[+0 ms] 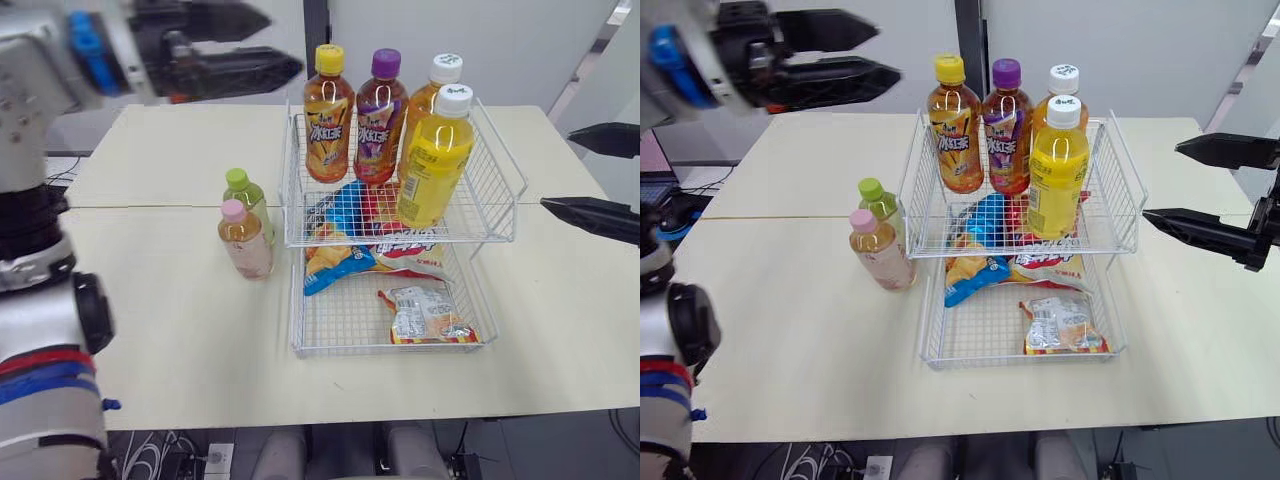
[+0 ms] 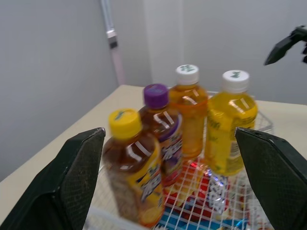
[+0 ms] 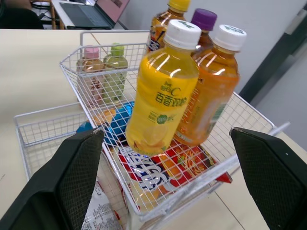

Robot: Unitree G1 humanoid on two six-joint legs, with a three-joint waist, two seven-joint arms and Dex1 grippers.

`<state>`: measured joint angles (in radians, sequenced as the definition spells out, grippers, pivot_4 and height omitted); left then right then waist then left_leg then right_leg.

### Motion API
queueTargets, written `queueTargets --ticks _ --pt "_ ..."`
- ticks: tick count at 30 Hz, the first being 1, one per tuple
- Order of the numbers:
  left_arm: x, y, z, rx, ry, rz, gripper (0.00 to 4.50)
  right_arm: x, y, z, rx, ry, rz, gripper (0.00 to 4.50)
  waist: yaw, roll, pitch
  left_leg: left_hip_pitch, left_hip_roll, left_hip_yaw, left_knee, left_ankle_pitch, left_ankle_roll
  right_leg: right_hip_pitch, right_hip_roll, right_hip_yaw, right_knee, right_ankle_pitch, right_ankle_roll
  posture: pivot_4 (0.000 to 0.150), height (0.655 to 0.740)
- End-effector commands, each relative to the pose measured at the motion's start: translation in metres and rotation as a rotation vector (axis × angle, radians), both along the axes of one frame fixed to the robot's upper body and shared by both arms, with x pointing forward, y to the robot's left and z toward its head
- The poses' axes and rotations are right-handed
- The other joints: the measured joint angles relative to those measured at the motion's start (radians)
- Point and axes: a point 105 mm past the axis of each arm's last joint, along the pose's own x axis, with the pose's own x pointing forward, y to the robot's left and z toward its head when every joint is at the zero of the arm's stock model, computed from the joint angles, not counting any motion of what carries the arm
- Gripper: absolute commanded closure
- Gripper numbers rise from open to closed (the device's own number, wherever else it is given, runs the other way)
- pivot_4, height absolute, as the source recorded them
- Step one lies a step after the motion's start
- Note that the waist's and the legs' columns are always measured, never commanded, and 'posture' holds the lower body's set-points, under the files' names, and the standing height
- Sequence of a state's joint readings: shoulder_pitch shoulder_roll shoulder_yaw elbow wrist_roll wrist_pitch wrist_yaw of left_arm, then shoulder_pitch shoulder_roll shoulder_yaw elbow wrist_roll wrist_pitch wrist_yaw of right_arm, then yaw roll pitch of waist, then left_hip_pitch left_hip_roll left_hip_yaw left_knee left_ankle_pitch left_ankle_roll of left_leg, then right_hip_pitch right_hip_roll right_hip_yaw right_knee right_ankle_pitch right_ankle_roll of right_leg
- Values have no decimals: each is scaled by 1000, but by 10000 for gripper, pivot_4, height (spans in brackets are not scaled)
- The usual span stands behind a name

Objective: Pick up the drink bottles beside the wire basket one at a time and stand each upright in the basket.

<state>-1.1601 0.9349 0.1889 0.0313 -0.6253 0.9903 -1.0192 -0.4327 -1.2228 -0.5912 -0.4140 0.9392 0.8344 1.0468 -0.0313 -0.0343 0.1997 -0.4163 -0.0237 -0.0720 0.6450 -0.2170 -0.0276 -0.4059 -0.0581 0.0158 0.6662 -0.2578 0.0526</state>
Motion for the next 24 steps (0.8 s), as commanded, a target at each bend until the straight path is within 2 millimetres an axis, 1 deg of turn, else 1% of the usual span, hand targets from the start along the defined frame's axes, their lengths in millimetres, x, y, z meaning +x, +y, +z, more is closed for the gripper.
queueTargets --ticks 1,4,6,10,13,15,16,17,20,22,24 --pt "-10 33 7 -5 -86 150 122 -7 14 12 -36 -44 90 0 0 0 0 0 0 0 0 0 0 0 0 -1 0 0 0 1500 7400" --pt "-13 68 -16 29 -40 284 122 -7 29 13 -43 -27 174 0 -1 0 0 0 1 0 0 0 0 0 0 -1 -1 0 0 1500 7400" --pt "-20 87 -36 50 9 337 122 -5 38 11 -47 -14 218 0 -1 0 0 0 1 -1 -1 0 0 0 0 0 -1 0 -1 1500 7400" --pt "-37 116 -75 66 111 406 122 -1 52 10 -50 5 285 0 0 1 0 0 2 -2 -1 0 0 -1 0 0 -1 1 -1 1500 7400" --pt "-48 127 -106 76 183 429 122 3 59 7 -56 29 304 0 3 1 0 0 1 -2 -1 0 0 -1 -1 0 -2 1 -1 1500 7400" --pt "-52 127 -118 70 202 435 122 5 62 5 -63 39 314 0 10 1 0 0 1 -3 -1 0 0 -1 -3 0 -2 1 -1 1500 7400" --pt "-53 126 -121 57 203 437 122 5 63 4 -67 42 317 0 15 1 0 -1 1 -3 -1 0 0 -1 -3 -1 -2 1 -2 1500 7400" --pt "-53 122 -125 37 200 431 122 5 64 3 -68 52 321 0 19 1 0 0 1 -3 0 0 0 -1 -3 -1 -2 1 -1 1500 7400" --pt "-48 100 -135 -21 172 417 122 2 67 2 -67 93 355 0 29 1 0 0 1 -3 0 0 0 0 -4 -1 -3 1 -1 1500 7400" --pt "-45 88 -138 -53 156 411 122 0 68 2 -68 109 368 0 30 0 0 0 0 -2 0 0 0 0 -7 0 -3 1 -1 1500 7400" --pt "-37 64 -144 -87 143 390 122 -1 70 3 -61 118 382 0 31 0 0 0 0 -3 0 0 0 0 -7 -1 -3 2 -1 1500 7400"
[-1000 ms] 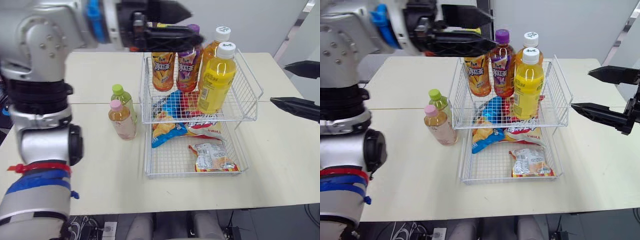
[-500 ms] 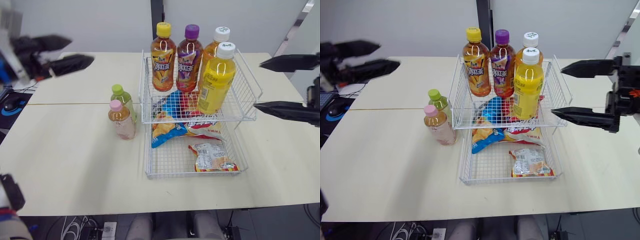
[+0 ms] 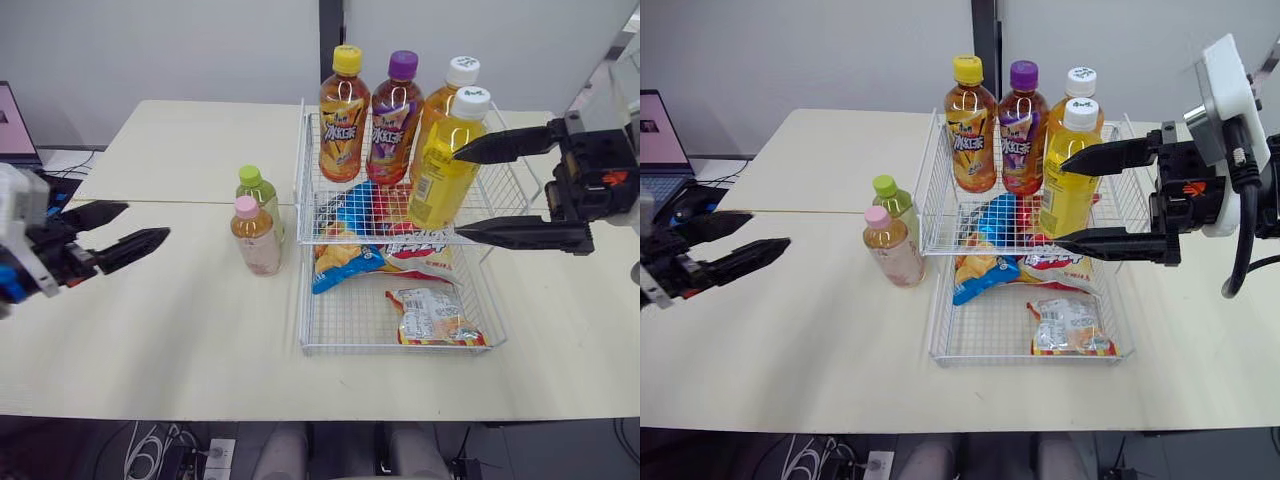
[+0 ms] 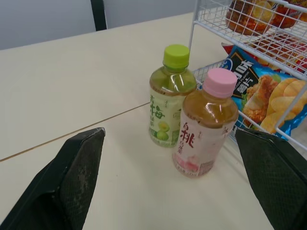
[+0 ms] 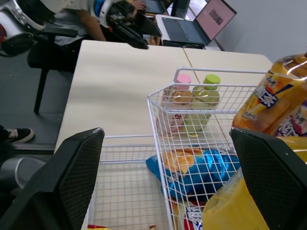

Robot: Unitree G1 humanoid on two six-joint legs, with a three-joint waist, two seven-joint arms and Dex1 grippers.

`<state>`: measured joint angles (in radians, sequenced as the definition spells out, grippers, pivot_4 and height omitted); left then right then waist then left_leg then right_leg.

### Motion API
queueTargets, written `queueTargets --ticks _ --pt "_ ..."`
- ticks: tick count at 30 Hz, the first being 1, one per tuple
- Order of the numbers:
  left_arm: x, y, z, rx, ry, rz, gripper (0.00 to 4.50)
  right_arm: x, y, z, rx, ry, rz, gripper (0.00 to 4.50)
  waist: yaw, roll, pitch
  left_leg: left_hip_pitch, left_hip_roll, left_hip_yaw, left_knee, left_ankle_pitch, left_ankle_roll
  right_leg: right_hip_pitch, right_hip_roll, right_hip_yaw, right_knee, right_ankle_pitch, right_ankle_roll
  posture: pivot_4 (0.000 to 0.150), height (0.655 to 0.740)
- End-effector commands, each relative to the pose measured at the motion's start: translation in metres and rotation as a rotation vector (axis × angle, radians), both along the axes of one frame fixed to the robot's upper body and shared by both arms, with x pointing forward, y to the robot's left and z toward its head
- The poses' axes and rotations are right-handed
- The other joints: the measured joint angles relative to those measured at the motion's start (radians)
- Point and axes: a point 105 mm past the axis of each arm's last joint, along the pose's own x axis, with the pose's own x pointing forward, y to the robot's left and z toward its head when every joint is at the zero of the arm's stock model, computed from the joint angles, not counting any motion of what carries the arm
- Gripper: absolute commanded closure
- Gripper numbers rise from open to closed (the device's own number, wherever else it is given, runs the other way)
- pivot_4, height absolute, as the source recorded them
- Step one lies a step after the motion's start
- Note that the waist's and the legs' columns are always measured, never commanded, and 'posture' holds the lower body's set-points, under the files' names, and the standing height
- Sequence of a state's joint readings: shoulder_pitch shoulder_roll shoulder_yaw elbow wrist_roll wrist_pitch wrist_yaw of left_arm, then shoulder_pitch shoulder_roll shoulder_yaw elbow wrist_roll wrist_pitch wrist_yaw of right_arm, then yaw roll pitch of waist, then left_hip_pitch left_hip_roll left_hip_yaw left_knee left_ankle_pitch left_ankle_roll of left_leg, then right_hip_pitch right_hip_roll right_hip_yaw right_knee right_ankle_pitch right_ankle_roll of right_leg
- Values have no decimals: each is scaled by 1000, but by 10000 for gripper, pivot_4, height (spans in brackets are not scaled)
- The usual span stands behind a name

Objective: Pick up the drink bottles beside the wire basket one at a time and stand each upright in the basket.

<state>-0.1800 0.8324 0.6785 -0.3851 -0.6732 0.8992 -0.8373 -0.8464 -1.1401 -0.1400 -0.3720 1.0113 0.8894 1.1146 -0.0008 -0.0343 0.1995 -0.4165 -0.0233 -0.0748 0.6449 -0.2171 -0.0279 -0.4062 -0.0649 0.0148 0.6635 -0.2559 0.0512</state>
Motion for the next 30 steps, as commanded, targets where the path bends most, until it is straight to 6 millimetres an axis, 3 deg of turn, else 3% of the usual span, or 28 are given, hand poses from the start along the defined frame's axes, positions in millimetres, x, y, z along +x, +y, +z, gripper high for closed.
queueTargets --ticks 1,11,20,24,30 --pt "8 -33 6 -14 -70 -8 122 -7 2 9 12 -15 30 0 1 0 0 0 0 0 0 0 0 0 0 0 0 0 0 1500 7400" --pt "43 -82 -5 -108 -98 99 122 -7 5 11 19 -25 35 0 -1 0 0 0 0 1 1 0 0 0 6 1 1 2 0 1500 7400" --pt "53 -87 -15 -69 -120 218 122 -6 3 12 29 -33 37 0 -1 0 0 0 0 3 1 0 0 0 7 1 1 2 0 1500 7400" --pt "54 -95 -15 -80 -128 214 8478 -6 2 12 28 -37 36 0 -1 0 0 0 0 3 1 0 0 0 7 1 1 2 0 1500 7400" --pt "54 -99 -11 -105 -128 232 27995 -7 1 13 27 -39 40 0 0 0 0 0 0 3 1 0 0 0 7 1 1 2 0 1500 7400"
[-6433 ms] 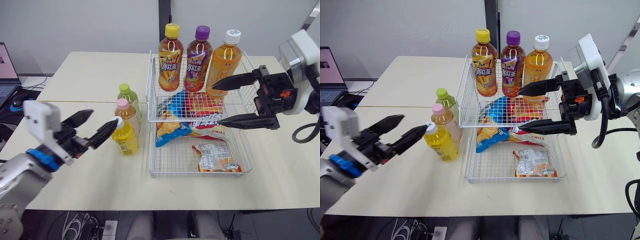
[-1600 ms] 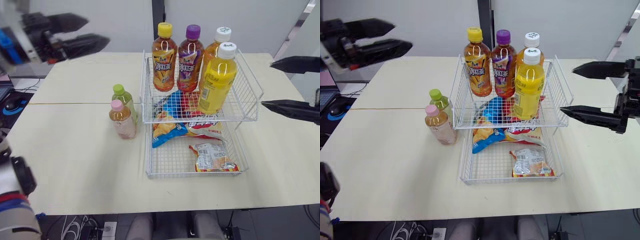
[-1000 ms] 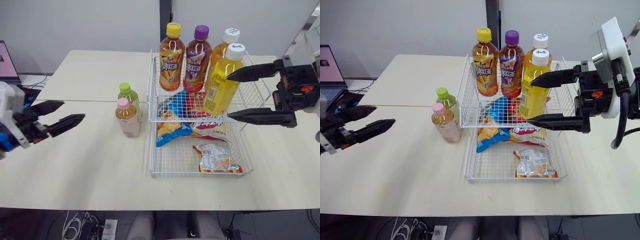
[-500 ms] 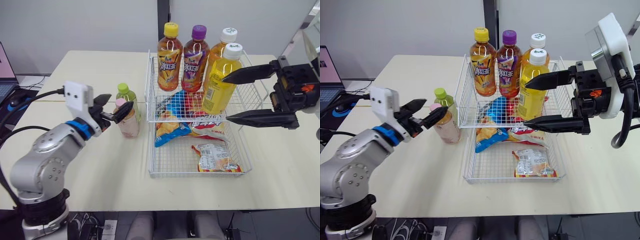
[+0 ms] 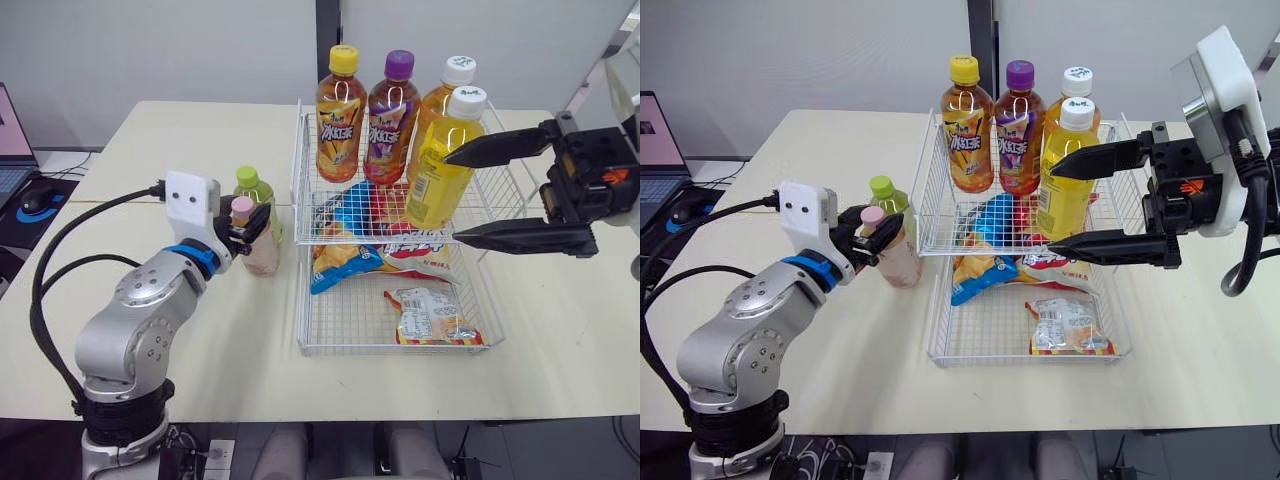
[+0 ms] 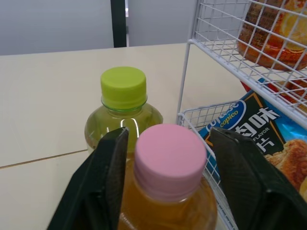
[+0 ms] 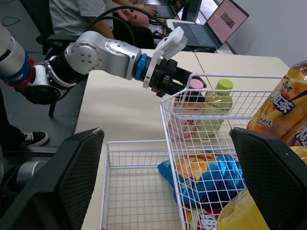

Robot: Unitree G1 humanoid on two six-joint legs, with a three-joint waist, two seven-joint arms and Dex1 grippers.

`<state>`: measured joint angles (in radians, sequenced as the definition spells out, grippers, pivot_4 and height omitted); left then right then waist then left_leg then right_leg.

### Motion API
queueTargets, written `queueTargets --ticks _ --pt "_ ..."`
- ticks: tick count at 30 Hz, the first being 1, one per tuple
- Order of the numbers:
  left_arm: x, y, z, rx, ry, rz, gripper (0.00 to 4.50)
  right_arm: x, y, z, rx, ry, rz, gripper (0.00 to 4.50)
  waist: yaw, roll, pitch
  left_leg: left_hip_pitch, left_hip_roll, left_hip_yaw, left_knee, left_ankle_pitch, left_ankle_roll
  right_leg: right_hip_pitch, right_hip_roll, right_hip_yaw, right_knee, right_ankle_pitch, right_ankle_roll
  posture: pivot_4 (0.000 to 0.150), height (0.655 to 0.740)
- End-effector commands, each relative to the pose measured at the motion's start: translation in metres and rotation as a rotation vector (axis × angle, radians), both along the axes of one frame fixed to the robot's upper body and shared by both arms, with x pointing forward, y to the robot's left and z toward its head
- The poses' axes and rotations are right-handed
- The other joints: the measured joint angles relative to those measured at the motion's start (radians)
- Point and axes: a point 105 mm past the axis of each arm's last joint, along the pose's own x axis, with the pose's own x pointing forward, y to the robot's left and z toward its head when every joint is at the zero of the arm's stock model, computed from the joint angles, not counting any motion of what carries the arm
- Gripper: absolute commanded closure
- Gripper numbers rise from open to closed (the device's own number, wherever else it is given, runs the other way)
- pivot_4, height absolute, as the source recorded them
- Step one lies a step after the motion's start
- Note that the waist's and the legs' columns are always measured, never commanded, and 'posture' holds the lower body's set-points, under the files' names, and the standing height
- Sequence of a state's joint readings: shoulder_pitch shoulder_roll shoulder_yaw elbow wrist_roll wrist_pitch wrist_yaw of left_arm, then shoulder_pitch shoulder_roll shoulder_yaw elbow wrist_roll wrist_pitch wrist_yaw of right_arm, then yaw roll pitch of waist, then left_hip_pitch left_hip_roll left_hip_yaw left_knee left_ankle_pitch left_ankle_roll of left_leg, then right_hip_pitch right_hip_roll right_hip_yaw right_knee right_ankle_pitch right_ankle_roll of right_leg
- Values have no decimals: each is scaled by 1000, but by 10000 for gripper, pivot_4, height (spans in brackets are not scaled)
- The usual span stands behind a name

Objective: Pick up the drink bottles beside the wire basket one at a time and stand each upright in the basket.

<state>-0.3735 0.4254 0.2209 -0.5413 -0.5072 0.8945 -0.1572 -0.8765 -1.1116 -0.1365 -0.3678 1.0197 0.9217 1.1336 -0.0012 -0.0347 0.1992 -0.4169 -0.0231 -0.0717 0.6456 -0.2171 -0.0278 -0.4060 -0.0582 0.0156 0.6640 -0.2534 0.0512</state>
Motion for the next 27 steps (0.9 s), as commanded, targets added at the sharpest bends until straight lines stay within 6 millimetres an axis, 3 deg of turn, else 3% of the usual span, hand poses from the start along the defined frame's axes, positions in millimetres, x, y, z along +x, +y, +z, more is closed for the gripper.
queueTargets --ticks 1,7,13,18,25,27 --pt "-4 -3 18 7 -66 9 30645 -4 -3 12 20 -59 0 0 0 0 0 0 0 0 0 0 0 0 0 0 0 0 0 1500 7400" --pt "-16 -1 27 21 -103 38 31110 -3 -5 12 18 -65 -4 0 -1 0 0 0 0 0 0 0 0 0 0 0 0 0 0 1500 7400" --pt "-34 14 64 75 -182 -7 31110 -2 -10 17 21 -80 -22 0 -1 0 0 -1 0 0 0 0 0 0 1 -1 0 0 0 1500 7400" --pt "-43 43 121 61 -238 -83 31111 2 -14 18 31 -86 -53 0 -2 -1 0 -1 0 0 0 0 0 0 1 -1 0 0 0 1500 7400" --pt "-55 46 195 75 -316 -283 31111 3 -16 19 35 -93 -67 0 -1 -1 1 -1 0 1 0 0 0 0 1 -1 -1 0 1 1500 7400" --pt "-58 39 215 65 -324 -382 31111 3 -18 20 35 -97 -80 0 -1 -2 1 -2 0 0 0 0 0 0 2 -3 -1 0 0 1500 7400"
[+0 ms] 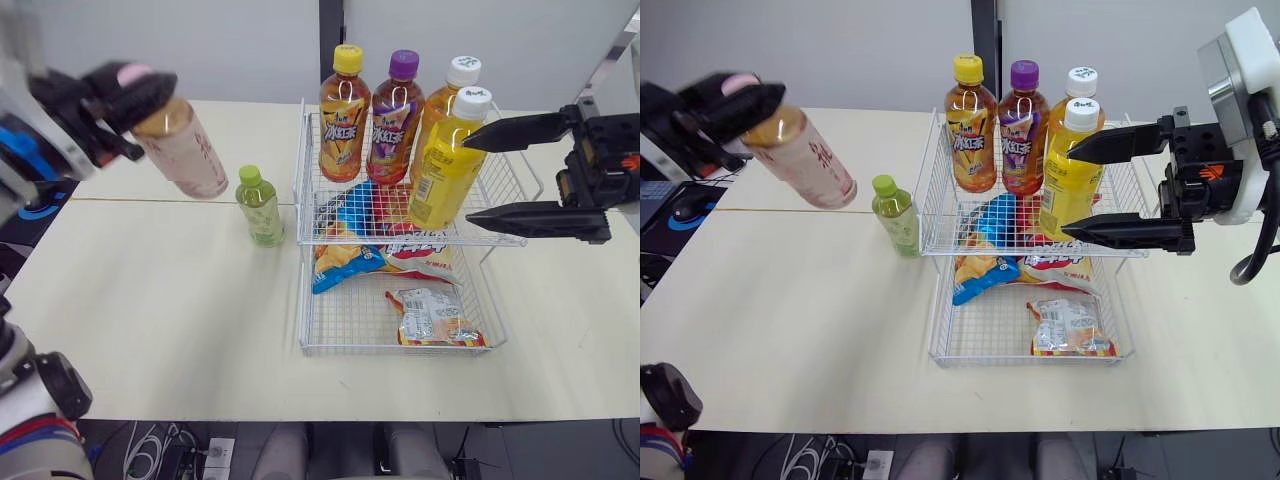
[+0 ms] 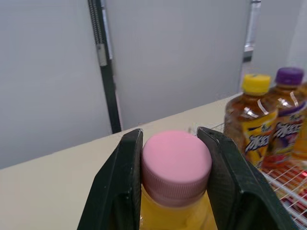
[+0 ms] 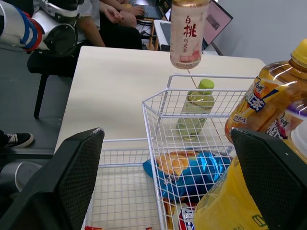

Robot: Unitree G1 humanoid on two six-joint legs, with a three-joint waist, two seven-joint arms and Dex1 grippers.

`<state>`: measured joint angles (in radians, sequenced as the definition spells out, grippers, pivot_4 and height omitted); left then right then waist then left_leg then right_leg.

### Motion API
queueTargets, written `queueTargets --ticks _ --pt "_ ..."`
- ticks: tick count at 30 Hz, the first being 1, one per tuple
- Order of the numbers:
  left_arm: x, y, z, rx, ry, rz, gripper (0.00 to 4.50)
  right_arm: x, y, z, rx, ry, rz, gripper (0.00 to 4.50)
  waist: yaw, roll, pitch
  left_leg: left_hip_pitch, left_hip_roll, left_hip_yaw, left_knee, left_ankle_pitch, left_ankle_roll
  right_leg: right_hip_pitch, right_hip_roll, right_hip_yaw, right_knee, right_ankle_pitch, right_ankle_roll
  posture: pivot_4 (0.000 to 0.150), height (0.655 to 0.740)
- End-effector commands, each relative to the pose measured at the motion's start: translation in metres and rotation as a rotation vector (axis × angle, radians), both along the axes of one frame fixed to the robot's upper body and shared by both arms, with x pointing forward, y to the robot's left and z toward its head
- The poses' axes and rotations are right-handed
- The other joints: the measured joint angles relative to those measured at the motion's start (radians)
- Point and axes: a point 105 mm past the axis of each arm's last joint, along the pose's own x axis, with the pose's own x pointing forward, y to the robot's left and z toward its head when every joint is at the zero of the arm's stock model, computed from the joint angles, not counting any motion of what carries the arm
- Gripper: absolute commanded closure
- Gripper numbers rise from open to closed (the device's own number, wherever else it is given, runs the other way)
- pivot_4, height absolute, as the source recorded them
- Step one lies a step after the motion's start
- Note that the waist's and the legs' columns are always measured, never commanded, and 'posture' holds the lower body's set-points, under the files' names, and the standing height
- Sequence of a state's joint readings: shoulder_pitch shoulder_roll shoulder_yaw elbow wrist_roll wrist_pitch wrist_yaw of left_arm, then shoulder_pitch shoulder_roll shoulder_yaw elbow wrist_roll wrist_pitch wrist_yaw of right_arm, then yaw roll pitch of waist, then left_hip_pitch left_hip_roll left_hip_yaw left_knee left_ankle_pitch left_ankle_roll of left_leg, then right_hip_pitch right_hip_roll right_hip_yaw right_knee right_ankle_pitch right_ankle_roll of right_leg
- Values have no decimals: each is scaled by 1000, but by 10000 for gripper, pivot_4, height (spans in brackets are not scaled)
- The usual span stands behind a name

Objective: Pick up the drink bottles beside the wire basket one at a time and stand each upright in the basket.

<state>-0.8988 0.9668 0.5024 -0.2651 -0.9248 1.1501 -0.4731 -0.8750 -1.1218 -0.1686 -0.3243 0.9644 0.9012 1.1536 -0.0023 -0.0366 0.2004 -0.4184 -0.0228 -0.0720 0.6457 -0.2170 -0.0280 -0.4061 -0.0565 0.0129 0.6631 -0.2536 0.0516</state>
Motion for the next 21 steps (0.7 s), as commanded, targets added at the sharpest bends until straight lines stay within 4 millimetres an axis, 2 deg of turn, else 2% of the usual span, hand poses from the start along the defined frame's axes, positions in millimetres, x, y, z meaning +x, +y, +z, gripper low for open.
queueTargets --ticks 1,6,10,15,21 --pt "-18 -11 45 11 -85 -165 31111 -4 -6 12 15 -59 -26 0 -1 0 0 0 0 0 0 0 0 0 1 0 0 0 0 1500 7400" --pt "-17 -35 66 34 -48 -344 31111 -7 -9 14 22 -57 -40 0 -6 0 0 0 0 1 -1 0 0 0 0 1 0 0 0 1500 7400" --pt "-10 -70 80 44 -32 -518 31111 -8 -12 14 29 -59 -67 0 -5 0 0 0 0 1 0 0 0 0 1 1 0 0 0 1500 7400" --pt "-1 -98 78 75 19 -650 31111 -9 -13 14 31 -60 -83 0 -16 0 0 0 0 2 -1 0 0 -1 0 2 0 0 0 1500 7400" --pt "20 -129 54 175 46 -703 31111 -7 -20 14 40 -68 -143 0 -28 0 0 -1 0 2 -1 0 0 -3 0 3 1 0 0 1500 7400"
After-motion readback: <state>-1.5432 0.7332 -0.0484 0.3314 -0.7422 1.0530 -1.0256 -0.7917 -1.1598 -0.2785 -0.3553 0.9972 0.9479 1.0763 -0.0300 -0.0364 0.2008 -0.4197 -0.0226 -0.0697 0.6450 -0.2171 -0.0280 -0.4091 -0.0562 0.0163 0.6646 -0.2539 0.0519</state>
